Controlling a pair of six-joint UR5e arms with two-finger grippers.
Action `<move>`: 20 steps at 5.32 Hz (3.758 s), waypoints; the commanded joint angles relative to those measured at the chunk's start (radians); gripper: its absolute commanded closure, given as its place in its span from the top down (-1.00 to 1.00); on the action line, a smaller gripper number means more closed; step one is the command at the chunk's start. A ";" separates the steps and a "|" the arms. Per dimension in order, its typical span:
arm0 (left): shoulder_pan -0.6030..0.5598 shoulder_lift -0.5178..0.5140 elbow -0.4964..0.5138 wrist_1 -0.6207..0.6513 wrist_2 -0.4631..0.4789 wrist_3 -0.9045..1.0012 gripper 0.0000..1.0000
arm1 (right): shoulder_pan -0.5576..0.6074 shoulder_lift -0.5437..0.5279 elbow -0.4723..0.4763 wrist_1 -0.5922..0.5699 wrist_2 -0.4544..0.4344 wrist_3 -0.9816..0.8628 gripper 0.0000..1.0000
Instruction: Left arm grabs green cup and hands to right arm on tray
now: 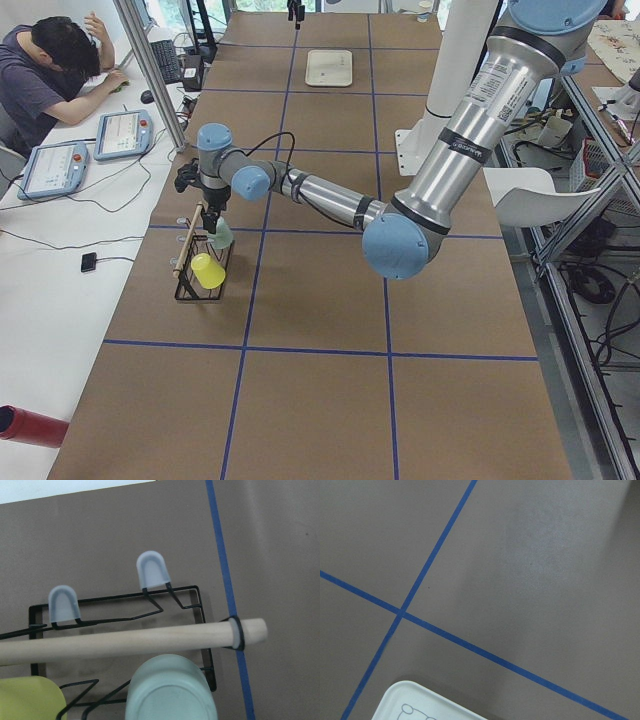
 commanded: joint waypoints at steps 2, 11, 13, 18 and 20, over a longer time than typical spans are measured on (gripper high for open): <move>0.035 -0.007 0.020 -0.007 0.042 0.006 0.98 | -0.002 0.000 0.000 0.000 0.000 0.001 1.00; 0.014 -0.003 0.009 0.004 0.059 0.049 -0.37 | -0.003 0.000 0.000 0.000 0.000 -0.001 1.00; -0.017 0.001 -0.030 0.012 0.050 0.055 -1.00 | -0.003 0.000 0.002 0.000 0.000 -0.001 1.00; -0.100 0.064 -0.411 0.256 -0.116 0.004 -1.00 | -0.005 -0.017 0.015 0.062 0.000 0.145 1.00; -0.090 0.061 -0.440 0.120 -0.125 -0.248 -1.00 | -0.039 -0.009 0.015 0.304 0.000 0.560 1.00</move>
